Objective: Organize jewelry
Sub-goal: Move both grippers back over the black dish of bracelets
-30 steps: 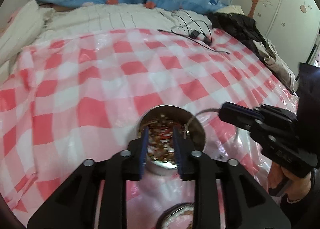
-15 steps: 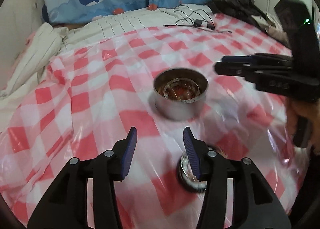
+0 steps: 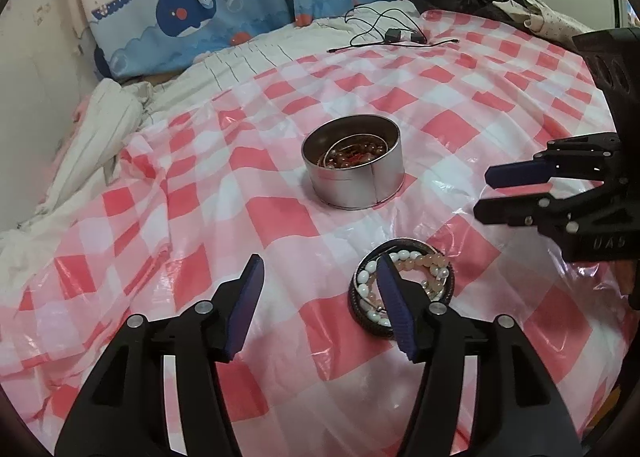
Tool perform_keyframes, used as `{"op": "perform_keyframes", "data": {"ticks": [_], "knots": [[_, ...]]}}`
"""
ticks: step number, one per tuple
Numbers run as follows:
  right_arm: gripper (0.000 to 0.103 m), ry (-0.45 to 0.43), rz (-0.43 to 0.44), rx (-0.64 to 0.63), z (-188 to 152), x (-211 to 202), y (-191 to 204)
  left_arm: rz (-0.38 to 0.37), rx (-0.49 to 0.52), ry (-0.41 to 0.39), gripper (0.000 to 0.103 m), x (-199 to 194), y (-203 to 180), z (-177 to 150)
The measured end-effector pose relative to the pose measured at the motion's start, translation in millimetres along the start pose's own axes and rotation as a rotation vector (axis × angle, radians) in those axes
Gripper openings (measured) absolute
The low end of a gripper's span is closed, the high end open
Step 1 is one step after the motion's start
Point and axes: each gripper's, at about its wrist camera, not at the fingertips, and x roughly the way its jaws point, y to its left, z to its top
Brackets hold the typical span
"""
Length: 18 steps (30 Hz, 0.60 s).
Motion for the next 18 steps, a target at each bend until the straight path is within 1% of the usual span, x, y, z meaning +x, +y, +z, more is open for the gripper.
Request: {"op": "perform_keyframes", "data": {"ticks": [6,13,18], "knots": [[0.041,0.02,0.012,-0.016,-4.5,8.1,7.3,0.02,0.008,-0.006,0.057,-2.1,2.0,-0.2],[0.041,0.027,0.015,-0.027,-5.2,11.8,10.3,0.038,0.035,0.004,0.059,1.3,-0.1,-1.5],[0.042,0.027,0.016,-0.026,-5.5,11.7,10.1,0.057,0.031,0.018,0.061,5.8,4.4,-3.7]]}}
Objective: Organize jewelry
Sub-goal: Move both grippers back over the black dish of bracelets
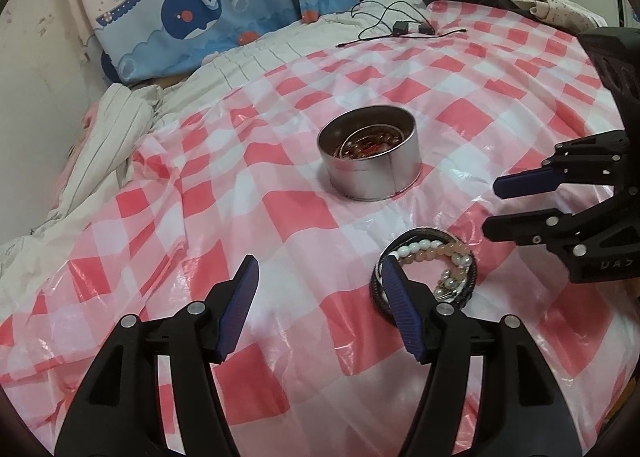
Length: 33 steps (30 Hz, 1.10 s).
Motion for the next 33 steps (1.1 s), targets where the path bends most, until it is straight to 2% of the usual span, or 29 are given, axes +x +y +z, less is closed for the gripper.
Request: {"op": "perform_keyframes", "data": {"ticks": [8,17,25,33], "knots": [[0.044,0.013,-0.011,-0.007,-2.1,3.6,-0.9,0.059,0.056,0.021,0.061,6.7,-3.6,-3.1],[0.044,0.01,-0.008,-0.039,2.9,9.6,8.3,0.081,0.097,0.025,0.061,7.5,-8.6,-3.7],[0.044,0.036,-0.137,-0.099,8.5,25.8,15.9,0.088,0.136,0.037,0.061,11.2,-16.0,-5.1],[0.044,0.04,-0.136,-0.07,7.7,26.7,7.8,0.096,0.151,0.043,0.062,12.2,-17.8,-5.8]]}}
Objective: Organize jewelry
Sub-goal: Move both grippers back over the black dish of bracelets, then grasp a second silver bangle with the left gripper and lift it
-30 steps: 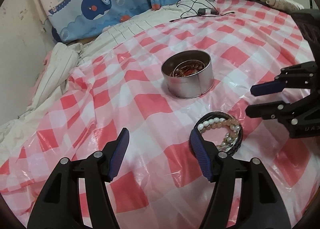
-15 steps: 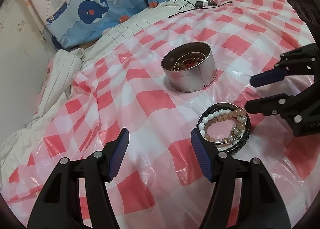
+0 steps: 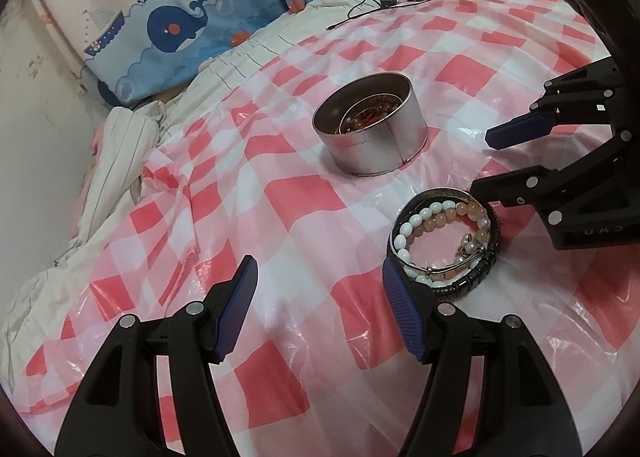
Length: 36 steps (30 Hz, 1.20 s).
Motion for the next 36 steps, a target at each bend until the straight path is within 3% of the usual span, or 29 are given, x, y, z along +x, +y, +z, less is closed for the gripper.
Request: {"op": "perform_keyframes", "data": {"ticks": [12,16,18,20,25,27,29,31,36], "knots": [[0.049,0.017,-0.075,-0.005,-0.5,-0.1,-6.2,0.02,-0.109,0.027,0.062,4.6,36.9,-9.9],[0.05,0.022,-0.059,0.008,-1.4,0.6,-9.1,-0.154,-0.197,-0.037,0.062,-2.3,41.2,-6.3],[0.053,0.022,-0.003,0.079,-1.6,0.0,-19.6,-0.26,-0.199,-0.077,0.062,-3.1,32.1,0.0],[0.054,0.018,0.019,0.135,-2.7,-2.0,-29.7,-0.29,-0.171,-0.087,0.062,0.3,19.4,6.3],[0.056,0.0,0.041,0.172,-1.9,-9.9,-36.5,-0.28,-0.137,-0.056,0.061,17.8,-3.6,14.5],[0.056,0.0,0.054,0.178,-1.8,-9.8,-36.7,-0.308,-0.149,-0.044,0.04,22.0,-4.7,14.8],[0.057,0.0,0.058,0.178,-1.6,-9.7,-36.5,-0.319,-0.15,-0.025,0.008,25.9,-6.5,14.7],[0.058,-0.002,0.062,0.181,-2.0,-9.9,-37.5,-0.345,-0.157,-0.018,0.001,26.7,-5.8,14.3],[0.059,0.0,0.07,0.198,-3.5,-8.8,-40.9,-0.455,-0.284,-0.066,0.0,18.9,17.3,11.4]]}}
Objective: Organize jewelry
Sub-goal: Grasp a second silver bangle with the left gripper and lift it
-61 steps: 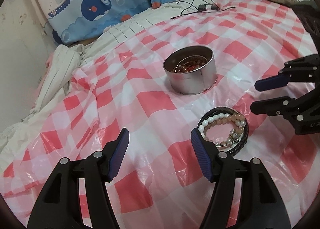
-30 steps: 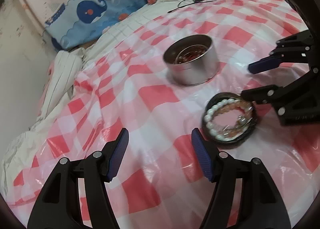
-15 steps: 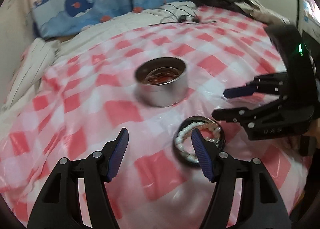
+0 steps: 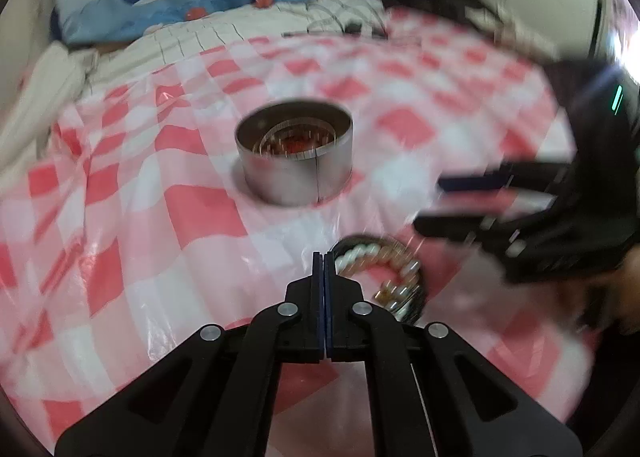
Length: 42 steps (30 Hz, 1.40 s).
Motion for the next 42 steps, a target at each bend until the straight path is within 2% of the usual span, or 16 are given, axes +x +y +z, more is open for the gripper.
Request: {"op": "perform_keyframes", "data": {"ticks": [4,6,7,8,10,11,12,13,14,17,25,29,34,36,41,42], "knots": [[0.061,0.003,0.006,0.004,-1.1,0.6,0.4,-0.033,-0.056,-0.037,0.0,-10.0,13.0,2.0],[0.061,0.004,0.008,0.004,-1.3,1.3,0.7,-0.008,-0.055,-0.033,0.0,-8.7,12.8,1.8],[0.062,0.004,0.009,0.004,-1.4,1.2,0.8,0.007,-0.055,-0.023,0.005,-6.2,12.8,1.8],[0.062,0.004,0.01,0.005,-1.5,1.1,0.7,0.012,-0.051,-0.008,0.02,-3.7,12.7,2.1],[0.062,0.005,0.013,0.005,-1.9,1.8,1.4,0.022,-0.027,0.006,0.042,1.4,7.5,0.8],[0.062,0.007,0.015,0.004,-1.9,2.3,1.6,0.016,-0.01,0.013,0.043,3.7,3.7,0.2],[0.062,0.009,0.017,0.003,-1.9,2.9,1.9,0.017,0.002,0.02,0.043,6.0,1.3,-0.3],[0.062,0.01,0.018,0.0,-2.2,3.5,2.9,0.024,0.022,0.041,0.037,11.2,-2.7,-1.1],[0.062,0.011,0.019,-0.001,-2.3,3.5,2.9,0.036,0.043,0.074,0.009,17.8,-6.3,-2.8],[0.062,0.006,0.018,0.005,-2.3,2.9,3.0,0.019,0.047,0.093,0.002,20.3,-10.0,-5.3],[0.068,-0.033,0.046,0.022,1.4,-10.0,-2.1,-0.163,-0.137,-0.029,0.003,-8.1,15.4,0.7],[0.068,-0.087,0.107,0.026,4.8,-24.0,-2.8,-0.055,-0.198,-0.04,0.003,-11.5,33.1,0.8],[0.067,-0.001,0.092,-0.098,-1.4,-10.2,20.5,0.014,-0.249,-0.04,0.003,-12.9,48.6,-0.1],[0.053,0.034,0.116,-0.097,-4.8,-3.0,22.1,0.03,-0.247,-0.031,0.003,-10.9,49.7,-0.3],[0.037,0.062,0.113,-0.077,-4.6,10.9,20.0,0.058,-0.24,0.001,0.003,-3.4,50.6,-2.4],[0.024,0.081,0.109,-0.082,-5.7,17.1,21.0,0.062,-0.238,0.004,0.003,-2.7,50.1,-3.1]]}}
